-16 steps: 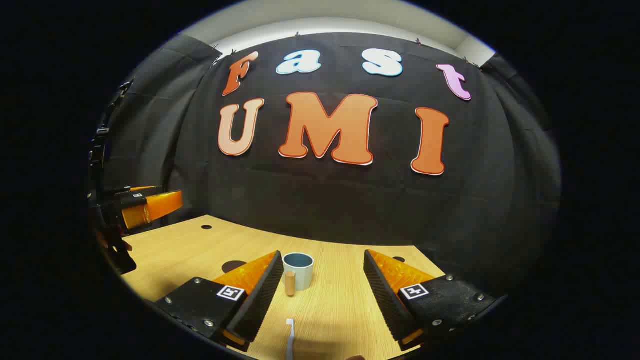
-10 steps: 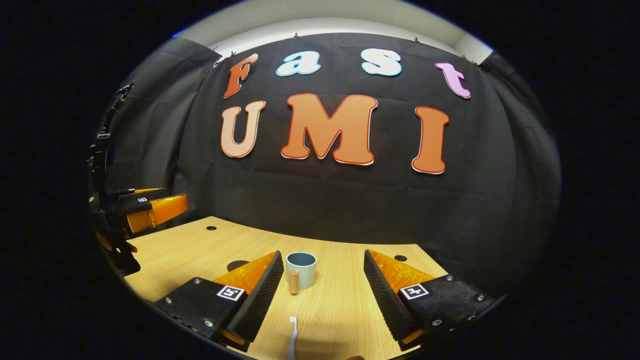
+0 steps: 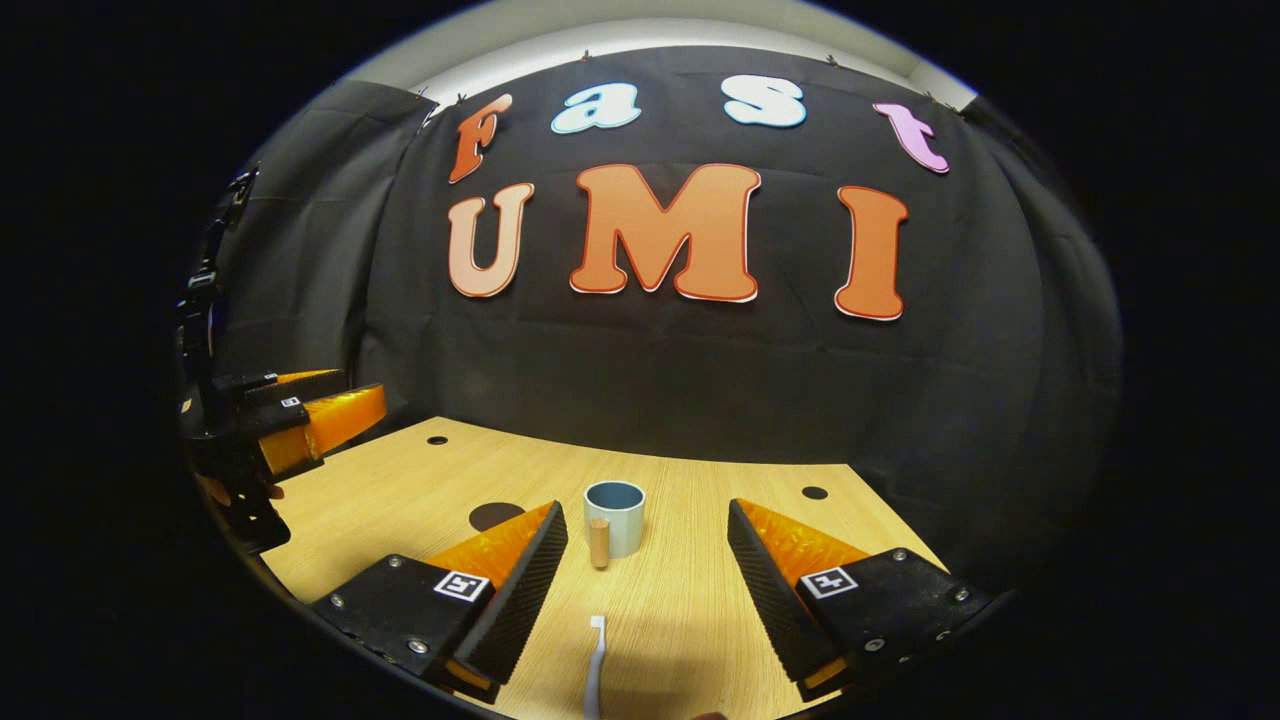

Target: Put the toothbrush and toothpaste on the desktop into the cup, then pick up the cup and place it on the coaster on the desktop.

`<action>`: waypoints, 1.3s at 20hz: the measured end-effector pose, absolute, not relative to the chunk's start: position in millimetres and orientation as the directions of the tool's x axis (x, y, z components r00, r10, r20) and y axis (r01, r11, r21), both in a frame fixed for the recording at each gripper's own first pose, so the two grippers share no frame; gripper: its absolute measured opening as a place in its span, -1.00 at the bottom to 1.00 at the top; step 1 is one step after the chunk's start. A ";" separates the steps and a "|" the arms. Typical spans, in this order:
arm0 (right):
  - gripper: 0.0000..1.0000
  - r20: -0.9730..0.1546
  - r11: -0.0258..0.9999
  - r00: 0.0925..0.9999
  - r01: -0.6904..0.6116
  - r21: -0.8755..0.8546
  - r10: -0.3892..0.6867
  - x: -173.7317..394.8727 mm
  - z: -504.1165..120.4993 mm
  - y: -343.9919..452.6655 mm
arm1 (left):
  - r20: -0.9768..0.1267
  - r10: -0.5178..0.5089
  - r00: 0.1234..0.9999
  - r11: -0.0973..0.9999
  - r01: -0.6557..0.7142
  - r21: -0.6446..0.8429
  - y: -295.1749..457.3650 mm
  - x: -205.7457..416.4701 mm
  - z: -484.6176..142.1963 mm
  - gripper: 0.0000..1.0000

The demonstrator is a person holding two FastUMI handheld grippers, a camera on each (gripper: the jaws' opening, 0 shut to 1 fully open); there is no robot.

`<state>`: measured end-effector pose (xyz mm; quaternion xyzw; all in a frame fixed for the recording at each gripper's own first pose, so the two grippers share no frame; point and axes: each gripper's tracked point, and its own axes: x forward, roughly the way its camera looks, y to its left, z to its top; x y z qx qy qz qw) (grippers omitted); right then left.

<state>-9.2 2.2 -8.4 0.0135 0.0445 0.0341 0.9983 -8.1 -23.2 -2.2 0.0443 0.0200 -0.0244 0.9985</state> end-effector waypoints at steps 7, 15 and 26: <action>0.93 -0.246 0.992 0.962 -0.105 0.063 0.118 -5.4 -44.8 5.6 | -0.227 -0.081 0.971 0.991 0.102 0.086 -29.3 7.7 -45.8 0.97; 0.89 -0.456 0.977 0.864 -0.187 0.106 0.215 -5.4 -86.7 18.7 | -0.442 -0.095 0.892 0.987 0.142 0.075 -30.6 7.7 -97.1 0.99; 0.57 -0.715 0.961 0.656 -0.264 0.083 0.242 -5.4 -130.7 32.0 | -0.731 -0.177 0.659 0.976 0.214 -0.043 -51.4 -9.2 -186.1 1.00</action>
